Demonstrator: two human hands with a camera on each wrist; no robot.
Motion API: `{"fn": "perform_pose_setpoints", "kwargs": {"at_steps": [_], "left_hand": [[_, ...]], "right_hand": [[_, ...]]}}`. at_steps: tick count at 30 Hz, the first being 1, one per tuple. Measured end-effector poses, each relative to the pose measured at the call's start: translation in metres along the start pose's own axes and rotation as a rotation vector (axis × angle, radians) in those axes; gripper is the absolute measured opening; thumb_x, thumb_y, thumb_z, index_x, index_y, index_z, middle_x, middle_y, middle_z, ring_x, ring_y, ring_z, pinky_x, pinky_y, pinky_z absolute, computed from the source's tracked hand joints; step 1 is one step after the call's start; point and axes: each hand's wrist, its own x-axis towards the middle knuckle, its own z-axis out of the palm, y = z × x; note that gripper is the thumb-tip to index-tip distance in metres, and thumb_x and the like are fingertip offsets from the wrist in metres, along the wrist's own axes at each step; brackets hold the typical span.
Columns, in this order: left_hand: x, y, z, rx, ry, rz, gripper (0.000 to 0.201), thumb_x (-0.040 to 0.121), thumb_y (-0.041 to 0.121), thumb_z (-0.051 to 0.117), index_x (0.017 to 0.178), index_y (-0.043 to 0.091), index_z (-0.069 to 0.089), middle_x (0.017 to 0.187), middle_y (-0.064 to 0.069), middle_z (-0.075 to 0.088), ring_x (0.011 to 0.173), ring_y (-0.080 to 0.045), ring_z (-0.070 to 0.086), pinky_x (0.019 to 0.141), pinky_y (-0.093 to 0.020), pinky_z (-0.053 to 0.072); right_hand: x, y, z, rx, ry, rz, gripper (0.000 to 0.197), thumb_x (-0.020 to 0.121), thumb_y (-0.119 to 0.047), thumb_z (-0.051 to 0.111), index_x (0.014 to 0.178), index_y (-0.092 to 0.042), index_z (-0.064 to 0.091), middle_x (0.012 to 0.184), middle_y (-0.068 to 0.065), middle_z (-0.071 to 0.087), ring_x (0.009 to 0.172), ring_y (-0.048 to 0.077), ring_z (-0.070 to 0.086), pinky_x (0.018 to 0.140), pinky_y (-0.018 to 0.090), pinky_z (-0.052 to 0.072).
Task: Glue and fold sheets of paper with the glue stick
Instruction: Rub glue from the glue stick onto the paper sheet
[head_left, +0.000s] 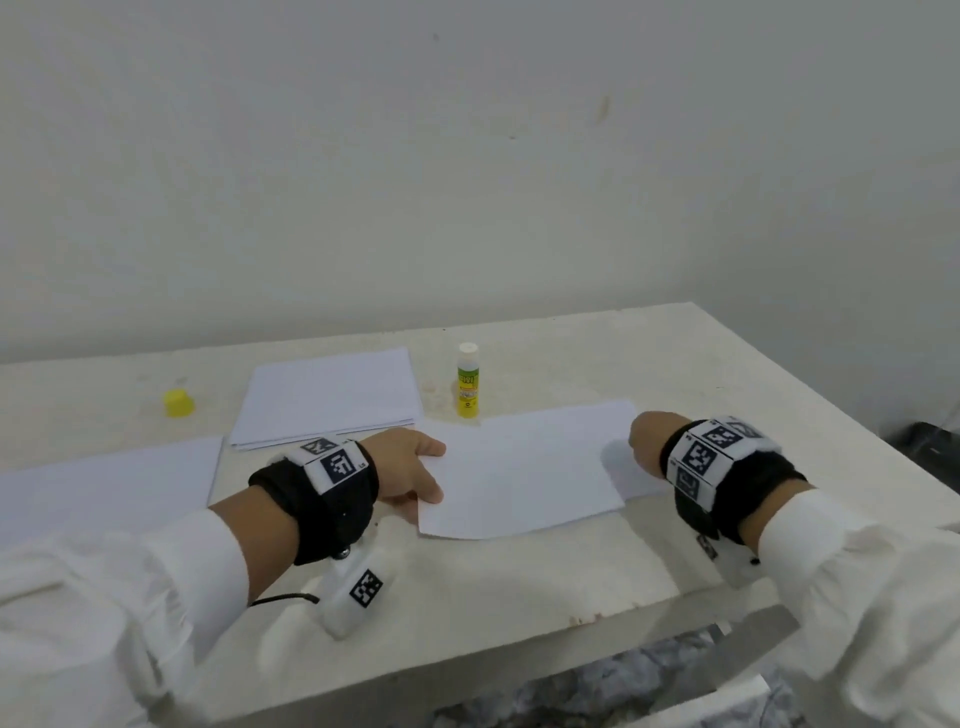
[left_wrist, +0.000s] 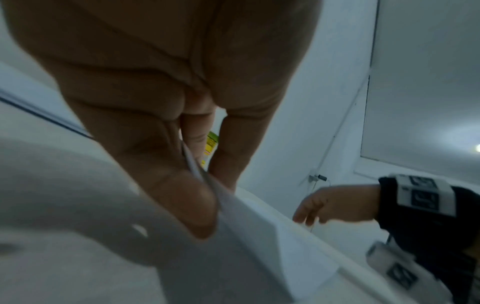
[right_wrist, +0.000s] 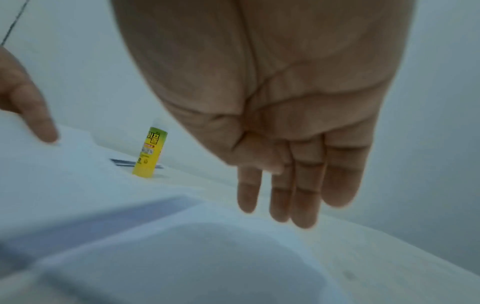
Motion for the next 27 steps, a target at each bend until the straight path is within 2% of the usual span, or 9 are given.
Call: {"fn": "perform_pose_setpoints", "kwargs": {"at_steps": [2,4,6,8,10,14,18,22,27], "left_hand": [[-0.01,-0.017,-0.019,0.111,0.018,-0.01,0.068,0.082,-0.005,0.066,0.142,0.017,0.042,0.113,-0.009,0.059,0.083,-0.03,0.068,0.08,-0.037,0.058],[-0.02,-0.033,-0.037,0.245,0.044,-0.021,0.068,0.081,0.003,0.07,0.141,0.021,0.044,0.111,-0.006,0.062,0.077,-0.024,0.066,0.083,-0.032,0.055],[-0.028,-0.048,-0.051,0.314,0.072,-0.037,0.066,0.081,0.006,0.071,0.14,0.023,0.046,0.105,-0.002,0.062,0.065,-0.015,0.059,0.073,-0.025,0.053],[-0.034,-0.06,-0.06,0.355,0.095,-0.053,0.064,0.081,0.006,0.072,0.138,0.023,0.048,0.094,0.003,0.058,0.061,-0.011,0.055,0.064,-0.019,0.051],[-0.039,-0.069,-0.067,0.402,0.108,-0.07,0.064,0.081,0.007,0.072,0.138,0.023,0.048,0.097,0.003,0.053,0.07,-0.015,0.059,0.067,-0.021,0.053],[-0.046,-0.082,-0.074,0.578,0.128,-0.07,0.066,0.082,0.018,0.073,0.14,0.026,0.043,0.131,-0.001,0.048,0.111,-0.02,0.056,0.089,-0.025,0.046],[-0.047,-0.092,-0.076,0.665,0.156,-0.069,0.065,0.079,0.033,0.074,0.138,0.034,0.045,0.139,-0.003,0.03,0.118,-0.023,0.051,0.094,-0.029,0.044],[-0.052,-0.102,-0.078,0.805,0.189,0.0,0.06,0.081,0.049,0.066,0.137,0.04,0.044,0.148,0.003,0.017,0.134,-0.021,0.025,0.106,-0.036,0.033],[-0.054,-0.107,-0.08,1.041,0.073,0.017,0.071,0.087,0.058,0.051,0.148,0.036,0.022,0.156,0.007,0.019,0.138,-0.024,0.02,0.107,-0.041,0.026]], "right_hand": [[0.007,-0.019,-0.018,0.123,0.11,0.002,0.018,0.094,-0.011,0.043,0.097,-0.006,0.061,0.116,0.012,0.062,0.106,0.028,0.058,0.093,0.032,0.046],[0.007,-0.055,-0.04,0.26,0.155,-0.071,0.027,0.096,-0.016,0.044,0.114,-0.004,0.061,0.125,0.013,0.057,0.115,0.028,0.054,0.098,0.031,0.042],[0.009,-0.091,-0.055,0.444,0.138,-0.112,0.049,0.095,-0.026,0.052,0.138,-0.005,0.043,0.145,0.013,0.042,0.131,0.028,0.041,0.105,0.033,0.035],[0.019,-0.118,-0.063,0.679,0.066,-0.096,0.074,0.088,-0.035,0.063,0.147,-0.006,0.028,0.15,0.013,0.033,0.134,0.031,0.038,0.108,0.039,0.035],[0.027,-0.136,-0.067,0.797,0.045,-0.062,0.084,0.081,-0.041,0.07,0.146,-0.006,0.03,0.146,0.014,0.039,0.127,0.034,0.045,0.104,0.044,0.039],[0.04,-0.151,-0.063,0.701,0.117,-0.078,0.055,0.08,-0.046,0.064,0.123,-0.012,0.057,0.116,0.011,0.061,0.104,0.031,0.06,0.094,0.038,0.046],[0.026,-0.16,-0.07,0.735,0.212,-0.134,0.036,0.09,-0.04,0.052,0.092,-0.004,0.058,0.09,0.011,0.06,0.082,0.028,0.057,0.078,0.03,0.042],[-0.002,-0.177,-0.078,0.973,0.314,-0.29,0.023,0.087,-0.03,0.058,0.093,-0.012,0.046,0.09,0.011,0.062,0.079,0.027,0.057,0.07,0.032,0.041],[-0.038,-0.212,-0.093,0.988,0.297,-0.534,0.018,0.084,-0.026,0.062,0.093,-0.013,0.054,0.079,0.002,0.054,0.074,0.022,0.053,0.071,0.036,0.048]]}}
